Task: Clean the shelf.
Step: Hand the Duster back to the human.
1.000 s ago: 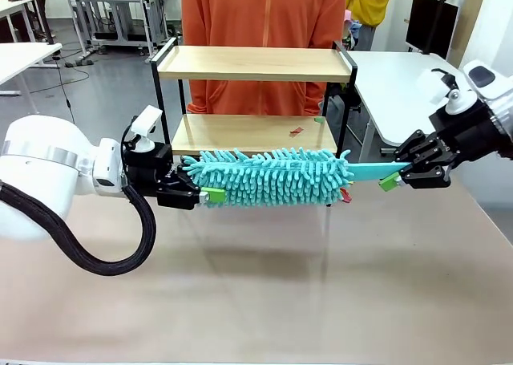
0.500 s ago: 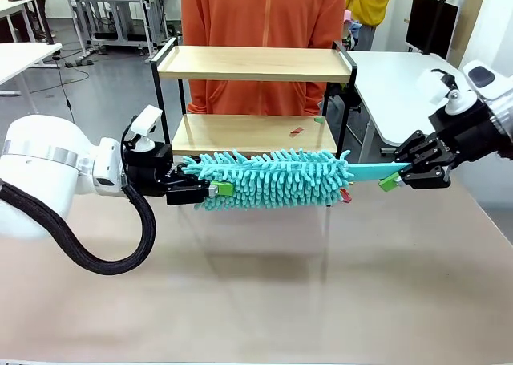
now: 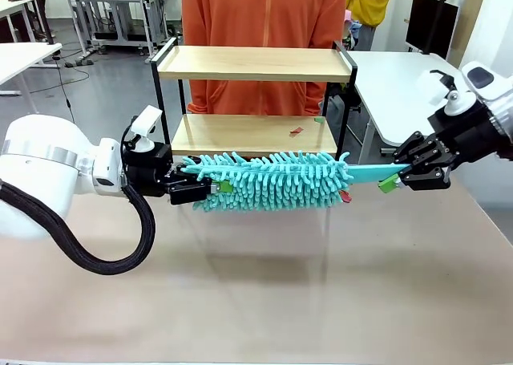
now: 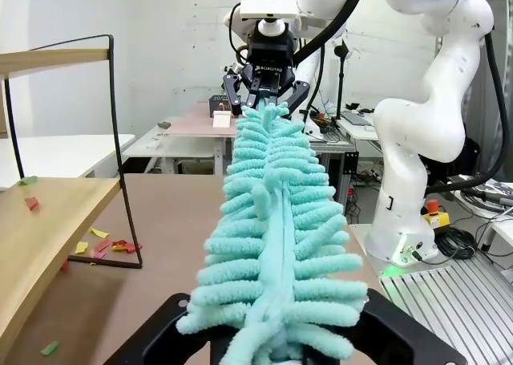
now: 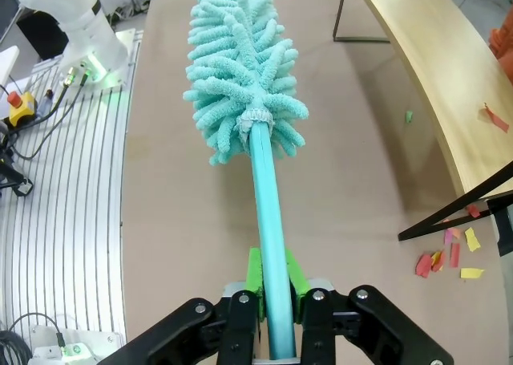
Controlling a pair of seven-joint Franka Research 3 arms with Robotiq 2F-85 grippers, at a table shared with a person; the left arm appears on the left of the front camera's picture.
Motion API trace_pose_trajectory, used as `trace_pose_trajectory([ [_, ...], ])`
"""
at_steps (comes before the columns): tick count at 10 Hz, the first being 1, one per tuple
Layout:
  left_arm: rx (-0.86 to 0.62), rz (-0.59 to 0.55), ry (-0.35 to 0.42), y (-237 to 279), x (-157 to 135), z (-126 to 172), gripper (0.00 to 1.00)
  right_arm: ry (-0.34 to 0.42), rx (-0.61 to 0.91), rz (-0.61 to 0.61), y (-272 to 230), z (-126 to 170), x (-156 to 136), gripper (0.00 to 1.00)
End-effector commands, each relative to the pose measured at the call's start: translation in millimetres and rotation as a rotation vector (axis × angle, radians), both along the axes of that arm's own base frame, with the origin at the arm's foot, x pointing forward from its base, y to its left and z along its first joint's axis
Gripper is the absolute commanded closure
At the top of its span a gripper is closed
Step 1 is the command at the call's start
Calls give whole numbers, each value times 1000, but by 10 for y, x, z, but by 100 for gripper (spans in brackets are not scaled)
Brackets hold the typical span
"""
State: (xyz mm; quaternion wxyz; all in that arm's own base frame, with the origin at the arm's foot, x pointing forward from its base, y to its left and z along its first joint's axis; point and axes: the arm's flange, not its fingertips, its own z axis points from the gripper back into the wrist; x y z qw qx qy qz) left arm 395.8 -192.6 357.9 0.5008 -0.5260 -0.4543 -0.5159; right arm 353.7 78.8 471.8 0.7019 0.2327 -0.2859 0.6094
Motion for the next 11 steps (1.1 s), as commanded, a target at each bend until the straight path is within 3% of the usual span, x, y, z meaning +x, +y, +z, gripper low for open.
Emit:
trace_pose_trajectory([
  [1,6,-41,-29,-13,-51,12,100,-7,17,-10,37,54,-1,87],
  [2,20,-58,-50,-40,-62,13,100,-7,17,-10,37,54,-1,87],
  [3,1,-3,-5,0,-2,0,100,0,0,0,0,0,0,72],
  [4,1,-3,-5,0,-2,0,100,-26,-9,14,-40,107,-10,28],
  [6,1,-3,-5,0,-2,0,100,-12,81,-44,-155,374,-78,0],
  [8,1,-3,-5,0,-2,0,100,1,213,-120,-396,664,-125,0],
  [11,1,-3,-5,0,-2,0,100,8,451,-345,-939,880,-216,0],
])
